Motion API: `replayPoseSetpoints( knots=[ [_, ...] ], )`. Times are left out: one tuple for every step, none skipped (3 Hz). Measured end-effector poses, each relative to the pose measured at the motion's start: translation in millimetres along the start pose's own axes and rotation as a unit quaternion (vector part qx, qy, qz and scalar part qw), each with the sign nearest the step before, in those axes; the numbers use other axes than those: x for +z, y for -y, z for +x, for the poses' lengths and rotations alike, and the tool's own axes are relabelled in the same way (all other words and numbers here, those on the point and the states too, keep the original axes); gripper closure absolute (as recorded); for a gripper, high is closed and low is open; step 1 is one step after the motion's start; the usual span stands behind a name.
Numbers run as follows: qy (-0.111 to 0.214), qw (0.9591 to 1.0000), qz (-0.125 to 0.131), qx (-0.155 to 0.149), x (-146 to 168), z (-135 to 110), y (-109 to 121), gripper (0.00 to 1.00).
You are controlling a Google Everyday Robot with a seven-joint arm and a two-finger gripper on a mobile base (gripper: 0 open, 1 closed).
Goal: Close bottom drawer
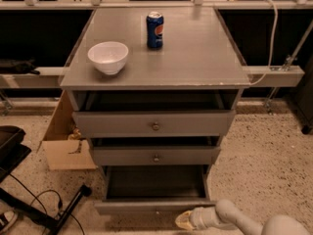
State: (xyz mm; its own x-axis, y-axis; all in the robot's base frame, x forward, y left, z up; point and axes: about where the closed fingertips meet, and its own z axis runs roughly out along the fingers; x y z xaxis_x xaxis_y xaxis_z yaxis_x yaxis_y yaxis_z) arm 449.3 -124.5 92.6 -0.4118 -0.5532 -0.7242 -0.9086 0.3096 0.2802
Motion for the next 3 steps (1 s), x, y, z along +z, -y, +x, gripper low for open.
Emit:
replayPoseSetpoints(
  knots=[
    [0.002, 0.9997, 0.019, -0.013, -4.1, -33.1, 33.2, 1.00],
    [0.002, 0.9997, 0.019, -0.013, -4.1, -33.3, 33.3, 1.00],
    [0.008, 0.9985, 0.046, -0.029, -12.3, -78.1, 76.5, 1.00]
  ],
)
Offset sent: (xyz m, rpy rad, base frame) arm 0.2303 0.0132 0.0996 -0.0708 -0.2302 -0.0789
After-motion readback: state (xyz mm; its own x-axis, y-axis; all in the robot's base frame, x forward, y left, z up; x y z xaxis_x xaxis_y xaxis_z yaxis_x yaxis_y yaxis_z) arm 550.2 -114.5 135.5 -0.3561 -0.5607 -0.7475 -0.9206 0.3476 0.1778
